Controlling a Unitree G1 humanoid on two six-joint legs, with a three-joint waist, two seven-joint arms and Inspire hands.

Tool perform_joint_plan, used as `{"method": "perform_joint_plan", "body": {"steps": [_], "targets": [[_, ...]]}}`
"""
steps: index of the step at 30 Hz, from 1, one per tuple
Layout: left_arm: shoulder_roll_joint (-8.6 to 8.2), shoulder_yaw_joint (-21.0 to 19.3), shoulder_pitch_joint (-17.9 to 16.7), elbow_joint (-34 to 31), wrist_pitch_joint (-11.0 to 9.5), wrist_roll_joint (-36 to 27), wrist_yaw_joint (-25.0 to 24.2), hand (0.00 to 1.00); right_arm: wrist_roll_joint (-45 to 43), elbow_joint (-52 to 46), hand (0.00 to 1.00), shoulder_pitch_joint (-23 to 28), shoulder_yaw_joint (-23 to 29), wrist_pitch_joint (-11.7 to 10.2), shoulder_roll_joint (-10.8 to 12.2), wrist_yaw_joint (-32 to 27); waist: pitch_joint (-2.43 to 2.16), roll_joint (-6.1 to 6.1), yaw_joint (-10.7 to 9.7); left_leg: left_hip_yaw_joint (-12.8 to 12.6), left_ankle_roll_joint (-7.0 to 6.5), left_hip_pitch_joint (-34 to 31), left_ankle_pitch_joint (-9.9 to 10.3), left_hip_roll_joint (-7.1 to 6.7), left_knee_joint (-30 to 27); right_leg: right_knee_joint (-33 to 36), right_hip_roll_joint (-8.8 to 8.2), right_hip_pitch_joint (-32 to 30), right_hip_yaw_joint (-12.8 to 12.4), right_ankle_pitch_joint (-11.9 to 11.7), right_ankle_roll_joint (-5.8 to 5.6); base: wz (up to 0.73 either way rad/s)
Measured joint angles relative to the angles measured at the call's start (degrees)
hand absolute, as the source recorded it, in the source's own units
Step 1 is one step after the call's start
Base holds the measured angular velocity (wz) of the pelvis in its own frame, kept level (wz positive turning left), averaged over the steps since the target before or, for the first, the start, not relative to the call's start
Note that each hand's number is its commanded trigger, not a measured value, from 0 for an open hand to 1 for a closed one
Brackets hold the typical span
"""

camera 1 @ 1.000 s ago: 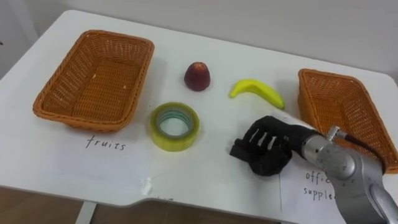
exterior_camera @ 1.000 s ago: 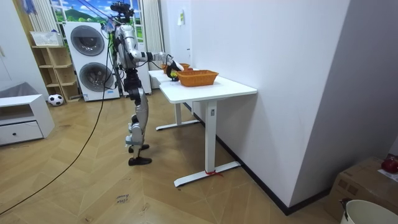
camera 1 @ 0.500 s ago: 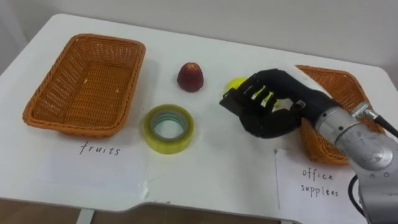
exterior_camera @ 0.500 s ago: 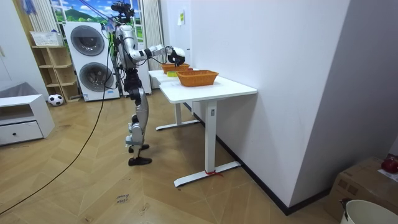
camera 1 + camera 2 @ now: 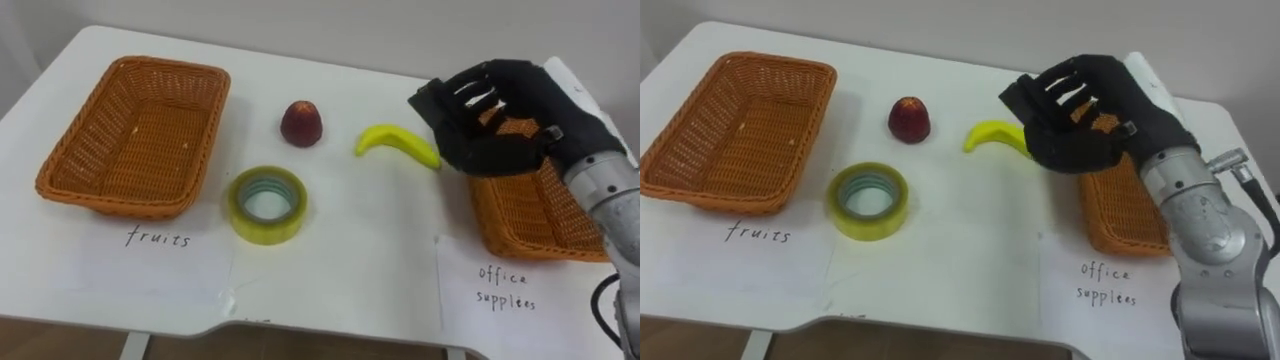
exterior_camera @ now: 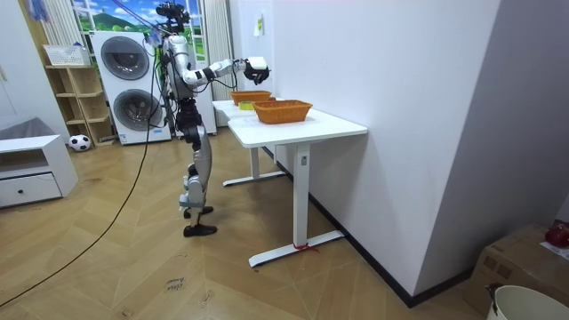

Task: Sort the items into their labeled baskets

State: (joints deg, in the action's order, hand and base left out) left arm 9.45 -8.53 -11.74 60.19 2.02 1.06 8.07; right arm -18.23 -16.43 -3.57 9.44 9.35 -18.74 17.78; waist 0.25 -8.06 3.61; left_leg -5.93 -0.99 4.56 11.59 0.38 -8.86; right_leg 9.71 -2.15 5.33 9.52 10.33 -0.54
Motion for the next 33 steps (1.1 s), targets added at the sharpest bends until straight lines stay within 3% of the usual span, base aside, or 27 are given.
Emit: {"method": "perform_joint_plan", "body": {"steps": [13,17,33], "targets": [[-0.02,-0.2,-1.0,0.0,0.0,0.8,0.1,0.0,0.8,3.7,1.0,0.0,1.4,-1.1,-2.0,-6.9,0.1,0.1,-2.6,0.0,0.0,-0.7,0.0,-0.05,-0.4,0.0,-0.09,-0.6,0.1,0.0,0.0,0.0],[0.0,-0.2,-1.0,0.1,0.1,0.8,0.3,0.0,2.2,7.3,1.0,-0.2,1.4,-1.3,-4.1,-8.3,0.05,0.04,-2.7,0.0,0.0,-0.8,0.0,-0.04,-0.4,0.0,-0.07,-0.6,0.1,0.0,0.0,0.0],[0.08,-0.2,-1.1,1.1,0.1,0.8,0.3,0.0,2.2,13.2,1.0,0.0,1.4,-1.8,-5.3,-9.3,-0.03,-0.09,-3.4,0.0,0.01,-0.9,0.0,-0.02,-0.5,0.0,-0.05,-0.6,0.1,0.0,0.0,0.0]]}}
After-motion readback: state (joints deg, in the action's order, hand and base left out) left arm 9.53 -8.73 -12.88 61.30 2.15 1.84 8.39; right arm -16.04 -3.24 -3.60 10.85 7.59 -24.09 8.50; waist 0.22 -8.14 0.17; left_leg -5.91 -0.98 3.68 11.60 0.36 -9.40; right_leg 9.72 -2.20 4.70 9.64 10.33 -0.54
